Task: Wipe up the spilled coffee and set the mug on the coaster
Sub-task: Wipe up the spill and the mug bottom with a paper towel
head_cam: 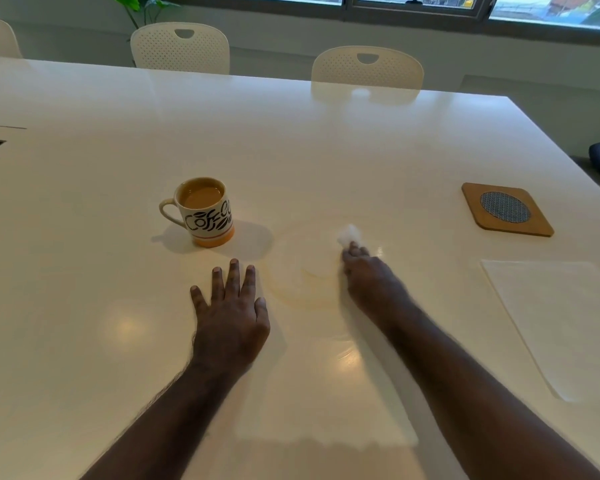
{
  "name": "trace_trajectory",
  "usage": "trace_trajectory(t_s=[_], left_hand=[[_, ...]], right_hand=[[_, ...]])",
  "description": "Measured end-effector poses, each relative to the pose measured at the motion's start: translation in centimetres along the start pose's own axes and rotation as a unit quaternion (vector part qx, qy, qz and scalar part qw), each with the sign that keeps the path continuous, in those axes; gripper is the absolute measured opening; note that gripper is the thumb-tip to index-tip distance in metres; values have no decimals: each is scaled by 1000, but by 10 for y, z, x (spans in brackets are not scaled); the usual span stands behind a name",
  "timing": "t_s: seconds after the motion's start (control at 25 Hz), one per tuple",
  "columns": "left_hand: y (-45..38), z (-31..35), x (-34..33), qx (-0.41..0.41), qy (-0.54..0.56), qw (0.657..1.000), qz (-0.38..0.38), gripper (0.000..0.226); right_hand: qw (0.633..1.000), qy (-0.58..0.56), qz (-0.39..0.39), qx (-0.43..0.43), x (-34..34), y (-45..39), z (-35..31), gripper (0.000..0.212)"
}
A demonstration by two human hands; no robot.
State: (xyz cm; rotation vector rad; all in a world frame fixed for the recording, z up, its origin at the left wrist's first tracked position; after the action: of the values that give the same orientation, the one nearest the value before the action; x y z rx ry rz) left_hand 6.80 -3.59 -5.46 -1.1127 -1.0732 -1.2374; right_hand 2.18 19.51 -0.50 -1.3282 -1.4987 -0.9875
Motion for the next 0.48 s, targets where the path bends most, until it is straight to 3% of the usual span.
trace_trajectory(t_s=[0.16,0.24,0.32,0.48], left_hand=[[-2,-3,0,-8,8,1000,-13,68],[-2,-3,0,-9,9,1000,-14,68],[-1,-3,0,-3,15,1000,-9,68],[-1,0,1,7,2,1000,-9,68]], right_hand=[[987,-7,-45,153,-44,22,-65,50],[978,-5,-67,197,-53,37,-63,55],[985,-29,-67,155,-42,40,-30,53],[999,-12,-3,-44,7,37,59,48]])
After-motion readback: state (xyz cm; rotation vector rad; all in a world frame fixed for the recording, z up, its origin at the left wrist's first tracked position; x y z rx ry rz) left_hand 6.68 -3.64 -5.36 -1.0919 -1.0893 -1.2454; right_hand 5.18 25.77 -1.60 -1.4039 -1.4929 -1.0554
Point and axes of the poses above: each hand's wrist, its own y-axis away from the middle knuckle, its own x-axis out of the back of the hand, z = x × y, the point moved 1 cm from there along -y, towards the middle knuckle, and after that the axes turned 3 degrees about -y, right-handed, at the moved point
